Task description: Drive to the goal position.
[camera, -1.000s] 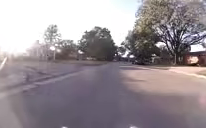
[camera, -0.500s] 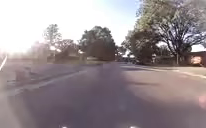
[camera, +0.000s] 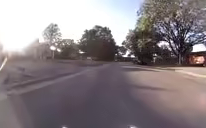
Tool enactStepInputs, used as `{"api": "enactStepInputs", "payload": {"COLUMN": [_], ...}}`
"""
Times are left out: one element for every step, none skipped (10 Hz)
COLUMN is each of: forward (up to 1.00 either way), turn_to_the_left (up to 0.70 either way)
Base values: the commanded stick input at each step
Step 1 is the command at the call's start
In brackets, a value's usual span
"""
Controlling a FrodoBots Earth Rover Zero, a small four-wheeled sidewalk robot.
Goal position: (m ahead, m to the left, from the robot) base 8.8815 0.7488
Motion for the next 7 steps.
{"api": "enactStepInputs", "payload": {"forward": [1.00,1.00,1.00,1.00,1.00,1.00,1.00], "turn_to_the_left": [0.02,0.02,0.02,0.00,0.00,0.01,0.02]}}
